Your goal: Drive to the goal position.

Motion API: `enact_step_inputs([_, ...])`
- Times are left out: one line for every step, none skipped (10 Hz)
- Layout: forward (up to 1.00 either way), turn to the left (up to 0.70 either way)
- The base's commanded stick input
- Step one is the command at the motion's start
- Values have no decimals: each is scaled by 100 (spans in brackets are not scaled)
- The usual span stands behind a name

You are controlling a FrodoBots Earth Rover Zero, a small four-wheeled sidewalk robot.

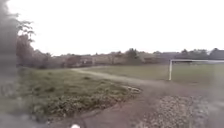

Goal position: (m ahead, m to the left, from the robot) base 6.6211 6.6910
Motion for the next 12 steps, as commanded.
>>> enact_step_inputs([0,-70])
enact_step_inputs([0,-70])
enact_step_inputs([0,-70])
enact_step_inputs([0,-70])
enact_step_inputs([0,-70])
enact_step_inputs([0,-70])
enact_step_inputs([0,-51])
enact_step_inputs([0,-12])
enact_step_inputs([0,0])
enact_step_inputs([0,0])
enact_step_inputs([0,0])
enact_step_inputs([0,0])
